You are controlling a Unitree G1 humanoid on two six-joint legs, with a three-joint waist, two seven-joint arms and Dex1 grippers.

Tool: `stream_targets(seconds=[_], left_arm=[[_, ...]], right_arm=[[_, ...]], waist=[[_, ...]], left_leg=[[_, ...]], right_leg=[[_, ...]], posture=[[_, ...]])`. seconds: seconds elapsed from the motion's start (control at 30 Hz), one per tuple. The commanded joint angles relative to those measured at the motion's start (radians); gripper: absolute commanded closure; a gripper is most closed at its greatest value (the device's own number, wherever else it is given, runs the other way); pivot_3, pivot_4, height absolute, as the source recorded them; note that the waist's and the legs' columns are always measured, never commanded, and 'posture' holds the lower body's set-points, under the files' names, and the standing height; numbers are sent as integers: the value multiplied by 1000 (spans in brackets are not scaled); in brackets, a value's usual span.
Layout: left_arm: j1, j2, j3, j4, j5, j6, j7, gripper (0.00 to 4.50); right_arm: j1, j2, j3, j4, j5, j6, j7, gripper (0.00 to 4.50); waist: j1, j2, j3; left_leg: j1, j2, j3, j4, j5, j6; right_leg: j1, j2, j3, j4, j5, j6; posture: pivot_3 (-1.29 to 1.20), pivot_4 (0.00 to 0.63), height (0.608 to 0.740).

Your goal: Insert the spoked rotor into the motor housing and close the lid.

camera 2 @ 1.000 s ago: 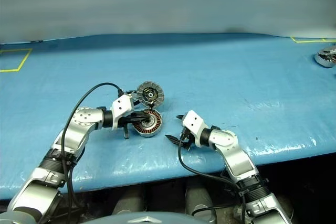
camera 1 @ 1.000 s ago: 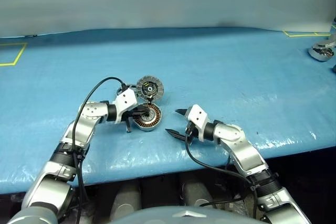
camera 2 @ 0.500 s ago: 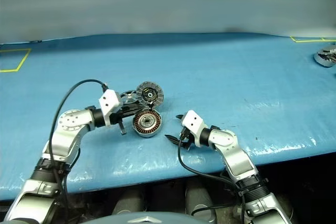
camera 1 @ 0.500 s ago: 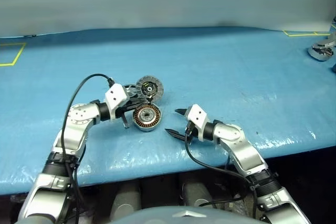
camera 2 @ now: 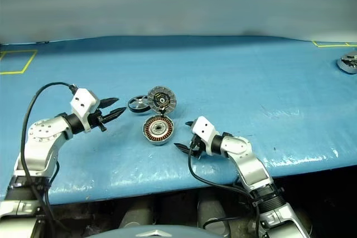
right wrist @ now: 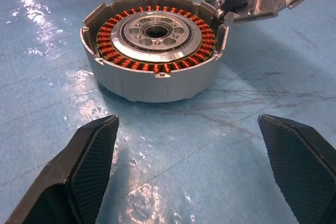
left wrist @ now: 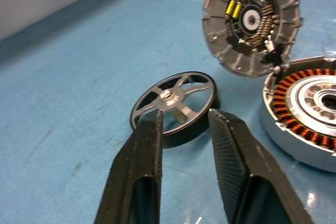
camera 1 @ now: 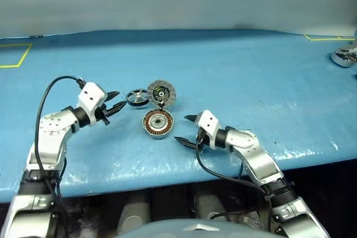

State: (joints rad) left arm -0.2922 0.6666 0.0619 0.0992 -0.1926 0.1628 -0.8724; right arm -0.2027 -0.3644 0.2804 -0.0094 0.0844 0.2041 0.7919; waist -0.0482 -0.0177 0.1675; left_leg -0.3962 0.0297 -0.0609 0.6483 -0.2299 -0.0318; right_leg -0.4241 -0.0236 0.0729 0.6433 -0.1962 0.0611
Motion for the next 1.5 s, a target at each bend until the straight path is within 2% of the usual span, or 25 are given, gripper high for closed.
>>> stream_targets(seconds=[0.03,0.27,0.37,0.5,0.7,0.93,1.2,1.33,1.5], left_arm=[[-110,38,-60,101,33,-42,-103,2212],[-393,51,-192,450,151,-119,-236,2212],[-521,52,-254,600,223,-195,-289,1641],[-667,20,-314,770,287,-249,-354,330],[-814,-37,-398,973,400,-294,-401,330],[-911,-68,-475,1106,531,-353,-350,330],[-991,-99,-531,1164,640,-303,-334,330],[-1008,-115,-554,1167,680,-291,-346,330],[-988,-140,-553,1167,689,-304,-348,330]], right_arm=[[-2,11,-4,-22,5,-20,-11,0],[55,22,-13,-55,0,-26,-60,0],[85,20,-20,-72,1,-25,-81,0],[104,22,-23,-80,1,-28,-98,0],[119,31,-28,-97,2,-31,-129,0],[163,10,-45,-141,6,-20,-153,0],[205,-55,-84,-245,42,60,-124,0],[218,-144,-84,-290,33,106,-77,0],[196,-140,-93,-289,40,113,-92,0]], waist=[[0,0,0],[-1,0,0],[-2,-1,0],[-3,-1,1],[-7,-2,1],[-12,-3,2],[-10,-5,3],[-11,-7,4],[-11,-7,4]], left_leg=[[0,0,0,0,0,0],[-2,0,0,-2,0,0],[-2,0,-1,-1,0,0],[-3,0,0,-1,0,0],[-4,-1,-1,-1,0,0],[-5,-1,-2,-1,0,1],[-6,-2,-2,0,0,1],[-7,-2,-2,0,-1,1],[-7,-2,-2,0,-1,1]], right_leg=[[0,0,0,0,0,0],[-2,0,0,0,0,0],[-2,1,0,0,0,0],[-2,0,0,-1,0,1],[-2,1,0,0,0,1],[-3,1,0,0,1,6],[-3,0,1,0,1,7],[-3,0,1,0,1,7],[-4,0,1,1,1,7]], posture=[[0,150,740],[0,150,740],[0,150,740],[0,150,740],[0,150,740],[0,150,740],[0,150,740],[0,150,740],[0,150,740]])
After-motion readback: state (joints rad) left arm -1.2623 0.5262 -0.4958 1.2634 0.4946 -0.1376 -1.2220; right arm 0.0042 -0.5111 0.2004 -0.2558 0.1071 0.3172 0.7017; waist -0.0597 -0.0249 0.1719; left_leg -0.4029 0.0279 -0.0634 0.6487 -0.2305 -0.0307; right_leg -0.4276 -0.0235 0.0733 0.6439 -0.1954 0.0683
